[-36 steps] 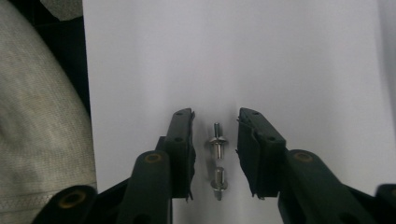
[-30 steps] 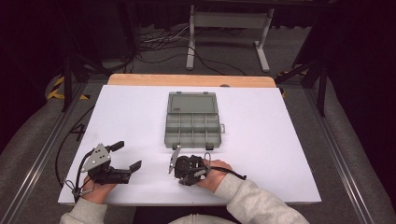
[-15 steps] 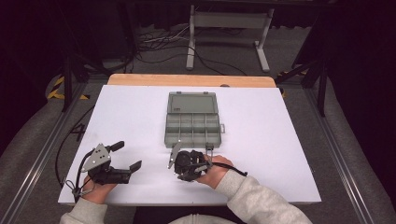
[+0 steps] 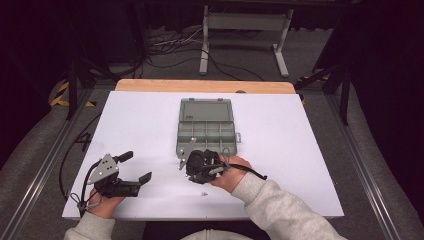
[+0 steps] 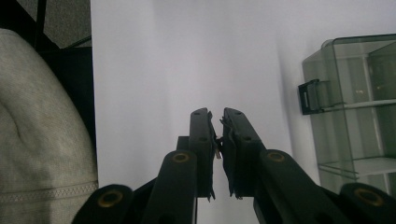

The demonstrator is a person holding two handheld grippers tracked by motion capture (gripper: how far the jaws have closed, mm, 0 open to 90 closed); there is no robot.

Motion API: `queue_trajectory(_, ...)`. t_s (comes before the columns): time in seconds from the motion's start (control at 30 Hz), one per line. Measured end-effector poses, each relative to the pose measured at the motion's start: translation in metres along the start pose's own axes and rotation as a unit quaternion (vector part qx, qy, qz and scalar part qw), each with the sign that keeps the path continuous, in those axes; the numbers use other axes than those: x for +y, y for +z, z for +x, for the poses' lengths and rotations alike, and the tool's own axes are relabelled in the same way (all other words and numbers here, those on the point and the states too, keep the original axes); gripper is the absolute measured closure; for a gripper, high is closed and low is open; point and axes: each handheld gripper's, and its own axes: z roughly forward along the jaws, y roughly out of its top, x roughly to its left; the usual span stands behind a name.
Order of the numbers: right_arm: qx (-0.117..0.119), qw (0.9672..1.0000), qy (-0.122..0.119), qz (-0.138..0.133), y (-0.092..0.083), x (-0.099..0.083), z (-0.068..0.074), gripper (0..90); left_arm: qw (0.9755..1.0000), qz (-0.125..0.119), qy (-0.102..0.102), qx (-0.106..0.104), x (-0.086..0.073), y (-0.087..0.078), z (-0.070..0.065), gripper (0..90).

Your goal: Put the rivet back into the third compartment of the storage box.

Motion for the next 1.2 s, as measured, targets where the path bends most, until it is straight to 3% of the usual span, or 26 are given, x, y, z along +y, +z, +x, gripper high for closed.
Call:
queue_trajectory(0.47,-0.024,0.9996,0.002,-0.015,-0.026,0.008,-0.019,82.2,1.0000,0.000,0.001,0.000,0.000,0.000,0.001,4.1)
queue_trajectory(1.2,-0.068,0.9957,0.049,-0.041,-0.050,0.003,-0.066,82.5,1.0000,0.004,-0.004,0.002,0.000,0.000,0.001,4.1)
